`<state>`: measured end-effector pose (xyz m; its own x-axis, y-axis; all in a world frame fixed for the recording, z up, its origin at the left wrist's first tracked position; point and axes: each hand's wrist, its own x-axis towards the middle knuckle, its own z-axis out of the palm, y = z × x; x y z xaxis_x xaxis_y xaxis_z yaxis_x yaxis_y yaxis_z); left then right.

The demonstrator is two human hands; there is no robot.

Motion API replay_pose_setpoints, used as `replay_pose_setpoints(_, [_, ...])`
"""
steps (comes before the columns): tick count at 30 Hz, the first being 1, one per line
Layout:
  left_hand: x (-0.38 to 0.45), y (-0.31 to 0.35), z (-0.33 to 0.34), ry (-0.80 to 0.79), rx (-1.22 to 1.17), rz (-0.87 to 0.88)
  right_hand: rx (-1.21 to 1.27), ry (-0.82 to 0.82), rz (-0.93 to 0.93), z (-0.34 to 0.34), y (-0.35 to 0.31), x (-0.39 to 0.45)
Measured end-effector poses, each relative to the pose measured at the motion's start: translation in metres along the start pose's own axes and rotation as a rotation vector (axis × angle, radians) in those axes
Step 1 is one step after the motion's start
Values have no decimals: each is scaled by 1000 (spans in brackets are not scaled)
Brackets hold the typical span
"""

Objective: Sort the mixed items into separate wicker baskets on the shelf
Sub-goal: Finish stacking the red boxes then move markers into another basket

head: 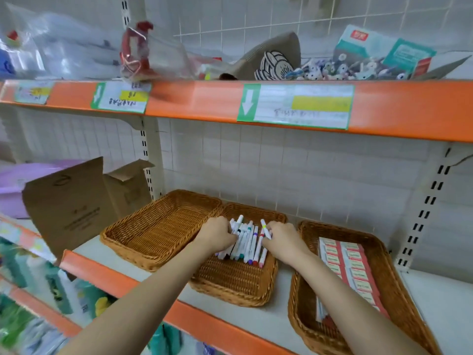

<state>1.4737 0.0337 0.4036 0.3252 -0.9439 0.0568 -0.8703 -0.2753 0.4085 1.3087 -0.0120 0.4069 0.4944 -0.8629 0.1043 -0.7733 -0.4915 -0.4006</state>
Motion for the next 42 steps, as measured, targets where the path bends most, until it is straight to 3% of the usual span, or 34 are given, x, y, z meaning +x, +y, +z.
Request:
replay_pose_setpoints(8, [42,-6,17,-81,76,7,-207,-32,30,10,-6,28])
replay_pose_setpoints(14, [54,-4,27,-101,109,115,-421,-64,70,31,-25,39])
replay_pose_setpoints(27, [58,-22,31,-224,218,529,-407,-124,99,46,-26,33])
replay_pose_setpoints(42, [50,-37,41,-352,392,688,-665,-245,131,50,-33,6])
